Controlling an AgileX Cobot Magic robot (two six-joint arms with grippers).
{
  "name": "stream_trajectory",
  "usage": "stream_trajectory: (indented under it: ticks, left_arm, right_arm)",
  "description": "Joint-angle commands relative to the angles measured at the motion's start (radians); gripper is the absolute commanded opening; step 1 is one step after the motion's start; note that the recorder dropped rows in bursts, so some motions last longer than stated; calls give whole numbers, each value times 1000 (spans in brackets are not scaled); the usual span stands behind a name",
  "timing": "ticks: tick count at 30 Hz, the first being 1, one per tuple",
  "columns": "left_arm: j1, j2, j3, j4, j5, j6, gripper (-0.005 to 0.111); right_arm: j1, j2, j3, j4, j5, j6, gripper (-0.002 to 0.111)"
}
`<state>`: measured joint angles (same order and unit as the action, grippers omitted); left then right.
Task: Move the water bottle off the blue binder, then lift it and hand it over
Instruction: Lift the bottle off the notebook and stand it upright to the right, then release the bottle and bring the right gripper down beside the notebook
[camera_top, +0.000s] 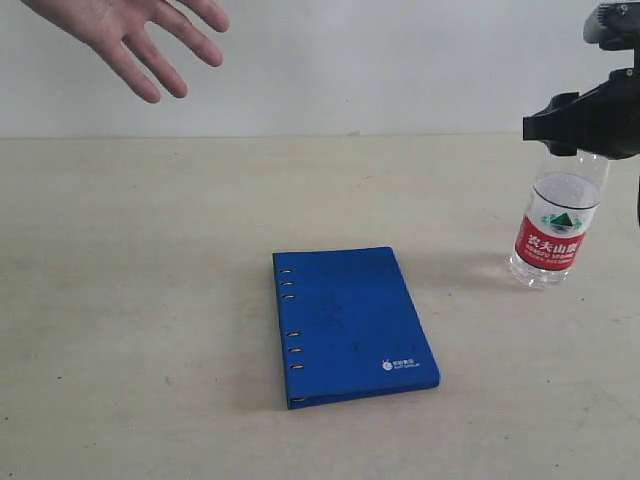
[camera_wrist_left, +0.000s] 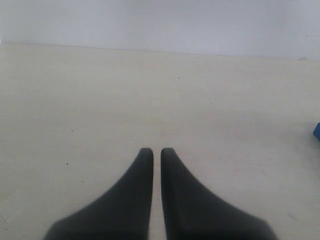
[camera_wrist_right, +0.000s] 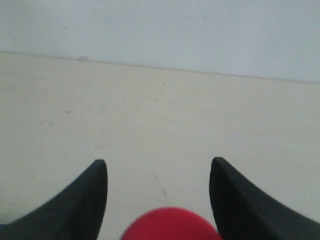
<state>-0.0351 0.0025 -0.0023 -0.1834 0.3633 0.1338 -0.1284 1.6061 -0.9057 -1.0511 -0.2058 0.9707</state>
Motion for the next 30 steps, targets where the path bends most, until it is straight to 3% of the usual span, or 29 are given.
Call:
stream_trajectory:
  ticks: [1,10,12,13,14,15,17,18,23,30]
  left_arm:
    - [-7,-2,2,-12,-4,-11,5]
    - [-7,-2,2,-12,-4,-11,5]
    - [-7,-2,2,-12,-4,-11,5]
    - [-7,-2,2,-12,-4,-11,5]
    - [-7,-2,2,-12,-4,-11,5]
    - [-7,-2,2,-12,-4,-11,5]
    - [-7,-2,2,-12,-4,-11,5]
    - [-7,-2,2,-12,-4,-11,5]
    - [-7,-2,2,-12,-4,-6,5]
    - [-7,-2,2,13,-16,-7,5]
  right_arm:
    - [-2,-22,-18,-1,-94,-33,53]
    - [-2,-344,-123,-8,-109,15,53]
    - [0,-443,-114,-86,-177,187,53]
    - [0,-490,-111,-310,-293,396,53]
    - [0,-505,-111,-418,-360,513,53]
    - [10,-510,-109,-635,-533,695,53]
    - [61,-492,-53,-693,-779,894,53]
    - [103,-477,13,-693,-842,888,53]
    - [211,-430,220,-693,-750,808,53]
    - [231,-346,429,-693,-551,728,53]
